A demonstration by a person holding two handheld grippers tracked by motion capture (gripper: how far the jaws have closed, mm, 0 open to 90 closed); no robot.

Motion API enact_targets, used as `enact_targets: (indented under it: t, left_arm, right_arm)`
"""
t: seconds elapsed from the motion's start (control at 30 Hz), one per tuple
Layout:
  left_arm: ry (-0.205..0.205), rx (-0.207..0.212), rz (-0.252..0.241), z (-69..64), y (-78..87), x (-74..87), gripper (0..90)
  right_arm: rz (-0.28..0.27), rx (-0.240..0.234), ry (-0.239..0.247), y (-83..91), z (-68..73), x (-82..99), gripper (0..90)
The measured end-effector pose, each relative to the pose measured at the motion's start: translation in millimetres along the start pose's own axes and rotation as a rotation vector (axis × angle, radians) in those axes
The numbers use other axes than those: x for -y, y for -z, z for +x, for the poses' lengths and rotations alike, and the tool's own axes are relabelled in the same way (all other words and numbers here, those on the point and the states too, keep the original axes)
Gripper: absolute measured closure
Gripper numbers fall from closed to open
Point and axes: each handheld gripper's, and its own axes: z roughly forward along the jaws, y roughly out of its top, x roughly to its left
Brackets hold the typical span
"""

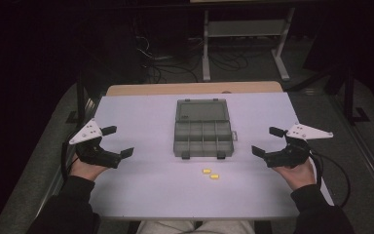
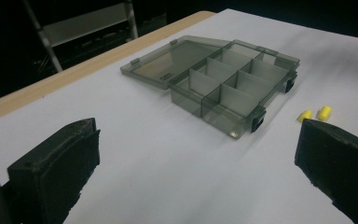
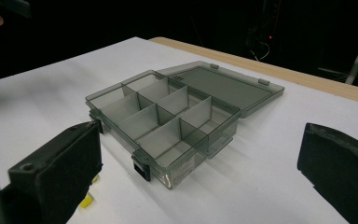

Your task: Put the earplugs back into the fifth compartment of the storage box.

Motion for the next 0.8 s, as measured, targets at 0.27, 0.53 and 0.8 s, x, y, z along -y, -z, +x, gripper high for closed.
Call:
enact_targets:
  t: [0.27,0.53,0.8]
  left_arm:
    - [-0.061,0.050,0.032,-8.3,-16.1,-23.2,0.0]
    - [-0.091,0.090,0.059,-16.1,-32.2,-32.4,0.0]
    - [-0.101,0.130,0.085,-22.5,-44.9,-36.6,0.0]
  right_arm:
    - [0.005,-0.002,0.003,-0.4,0.2,0.1,0.0]
    - [0.010,-0.006,0.011,-1.2,1.6,-0.2,0.0]
    - [0.011,-0.011,0.013,-1.3,2.2,-0.3,0.0]
